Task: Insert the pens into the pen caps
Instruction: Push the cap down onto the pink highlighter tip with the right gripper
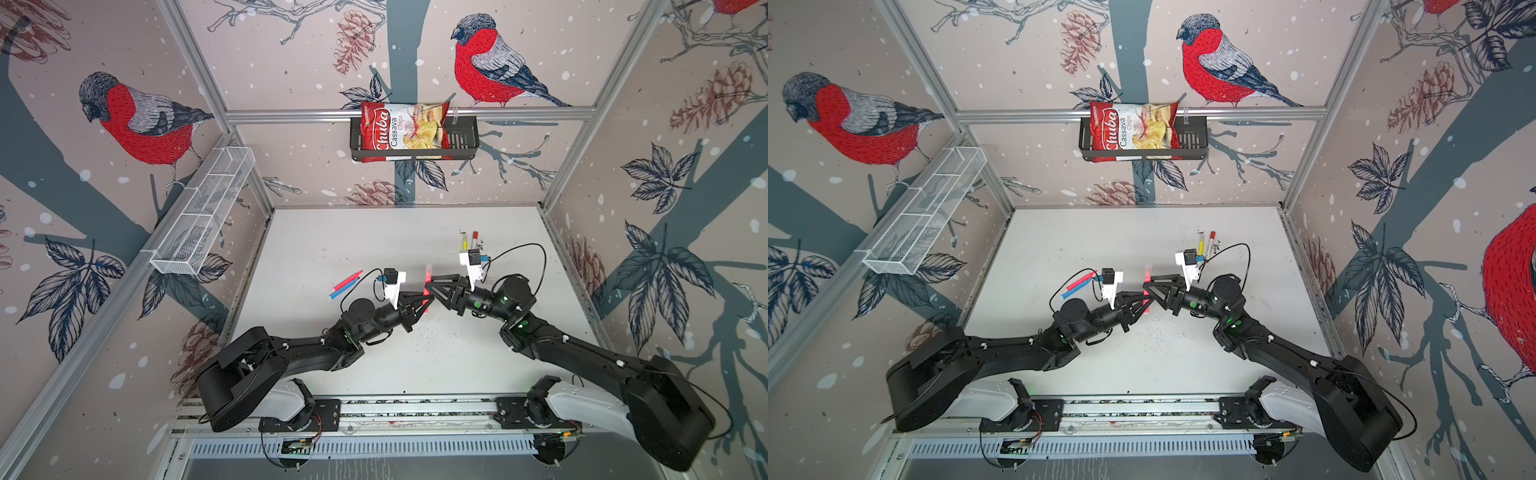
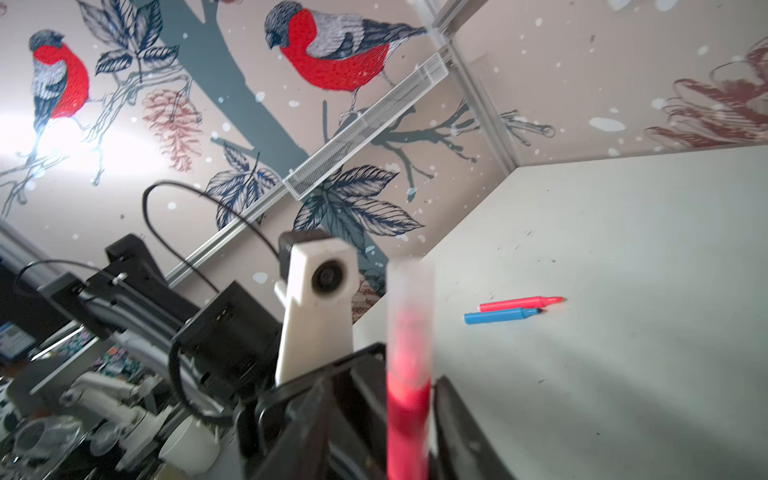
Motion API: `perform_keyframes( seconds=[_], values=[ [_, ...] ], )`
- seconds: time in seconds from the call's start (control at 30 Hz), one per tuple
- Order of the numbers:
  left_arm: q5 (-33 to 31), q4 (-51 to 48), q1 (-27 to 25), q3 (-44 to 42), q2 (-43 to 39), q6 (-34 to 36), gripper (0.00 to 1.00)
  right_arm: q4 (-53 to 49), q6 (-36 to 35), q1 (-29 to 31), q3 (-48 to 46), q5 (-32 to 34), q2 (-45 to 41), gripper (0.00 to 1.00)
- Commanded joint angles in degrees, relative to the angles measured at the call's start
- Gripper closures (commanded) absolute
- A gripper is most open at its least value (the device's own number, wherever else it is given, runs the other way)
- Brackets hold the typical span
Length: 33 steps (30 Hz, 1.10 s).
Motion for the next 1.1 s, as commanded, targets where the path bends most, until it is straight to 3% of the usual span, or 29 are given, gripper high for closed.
perform_keyframes(
  seconds=[0.0,0.23,0.4,0.63,0.93,1.07],
  values=[
    [-1.3,3.9,0.1,-0.1,-0.9,0.5,1.0,-6.9,-5.4,0.0,1.7,-1.5,-3.0,0.4],
    [-2.2,0.8,-0.6,-1.4,-3.9,2.5,1.0,-20.8,-11.3,-3.5,6.5,3.3,-9.4,0.29],
    [-4.7,-3.6,-2.6,-1.9,-6.6,5.3,1.0,-32.3,-16.2,-5.2,16.4,4.5,-5.7,0.27],
    [-4.8,-4.0,-3.2,-2.3,-7.2,5.5,1.0,-36.1,-18.3,-4.1,26.1,-2.3,2.9,0.34],
    [-4.4,-4.1,-3.5,-2.3,-6.5,5.6,1.0,-40.8,-23.4,0.5,29.8,-4.5,6.6,0.42],
    [-4.2,-4.1,-3.6,-2.4,-6.5,5.6,1.0,-41.8,-24.1,1.0,29.8,-3.9,7.2,0.55]
  ],
)
